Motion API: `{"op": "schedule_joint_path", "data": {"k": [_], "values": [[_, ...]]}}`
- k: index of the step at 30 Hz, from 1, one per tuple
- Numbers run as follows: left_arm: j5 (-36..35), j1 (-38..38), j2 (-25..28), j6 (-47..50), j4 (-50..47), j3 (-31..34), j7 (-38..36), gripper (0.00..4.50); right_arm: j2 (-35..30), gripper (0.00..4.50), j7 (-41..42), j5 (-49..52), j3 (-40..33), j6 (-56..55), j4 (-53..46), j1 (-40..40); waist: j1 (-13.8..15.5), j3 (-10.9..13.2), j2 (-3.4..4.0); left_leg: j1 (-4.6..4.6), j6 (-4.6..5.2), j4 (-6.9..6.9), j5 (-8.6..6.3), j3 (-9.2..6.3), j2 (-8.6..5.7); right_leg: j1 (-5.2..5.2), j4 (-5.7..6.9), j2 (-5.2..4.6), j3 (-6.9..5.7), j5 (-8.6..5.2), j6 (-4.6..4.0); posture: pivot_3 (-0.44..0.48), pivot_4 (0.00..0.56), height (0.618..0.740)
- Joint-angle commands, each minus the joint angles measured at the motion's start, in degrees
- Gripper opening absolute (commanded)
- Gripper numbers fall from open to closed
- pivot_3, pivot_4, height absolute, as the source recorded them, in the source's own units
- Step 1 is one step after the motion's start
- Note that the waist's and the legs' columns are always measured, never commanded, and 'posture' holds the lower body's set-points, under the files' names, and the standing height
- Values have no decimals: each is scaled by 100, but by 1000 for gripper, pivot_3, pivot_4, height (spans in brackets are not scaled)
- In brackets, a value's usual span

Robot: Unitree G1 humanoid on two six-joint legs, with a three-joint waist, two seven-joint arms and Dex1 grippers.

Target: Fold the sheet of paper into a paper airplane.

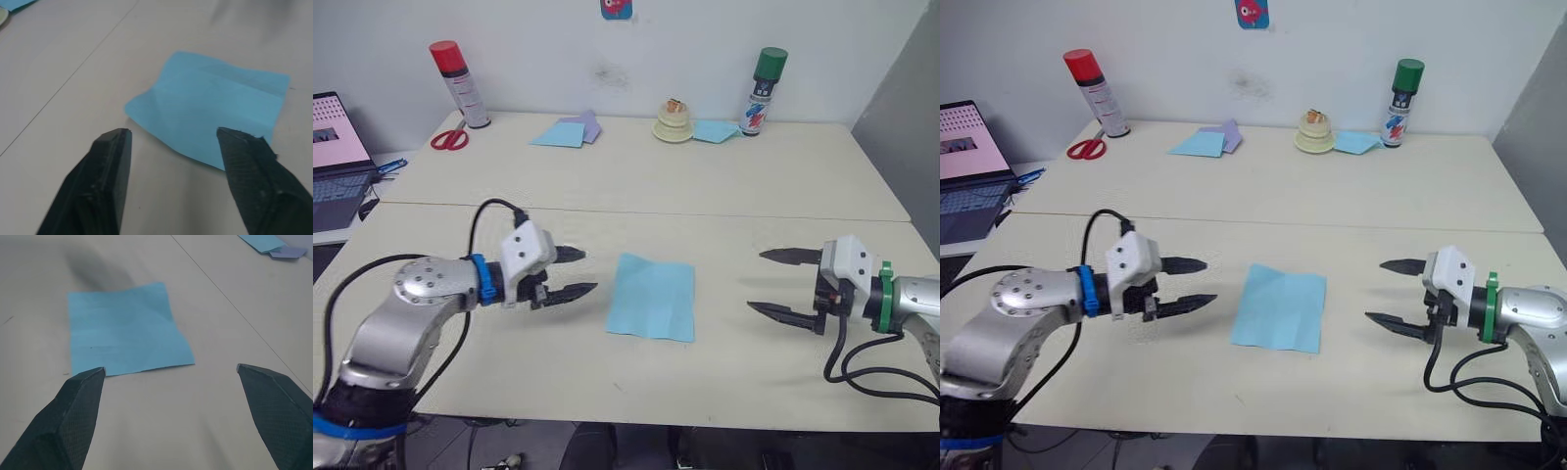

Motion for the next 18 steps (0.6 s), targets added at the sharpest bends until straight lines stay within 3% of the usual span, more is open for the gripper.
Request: {"op": "schedule_joint_path", "data": {"k": [1,7,14,18], "values": [[392,-325,-253,-380,425,-472,-68,1943,-4,4500,-98,41,-32,34,-212,-13,1,0,0,-1,0,0,0,0,-1,0,0,0,0,0,1,0,150,729],[988,-627,-678,-827,1162,-1193,-218,25,13,4500,-214,-30,118,112,-258,-46,-4,1,-1,-3,0,-1,0,-1,1,-1,-2,4,2,0,1,0,150,729],[1487,-1089,-1277,-1031,1988,-1514,15,25,3,4500,-369,-392,546,171,-200,-236,2,2,-3,-7,1,5,0,-5,-2,-1,0,5,-2,3,4,0,150,729],[1748,-1056,-1348,-1103,2175,-1727,-114,25,79,4500,-646,-758,844,299,-58,-492,-23,1,-3,-5,1,5,0,-1,-3,-1,0,5,4,4,6,0,150,729]]}}
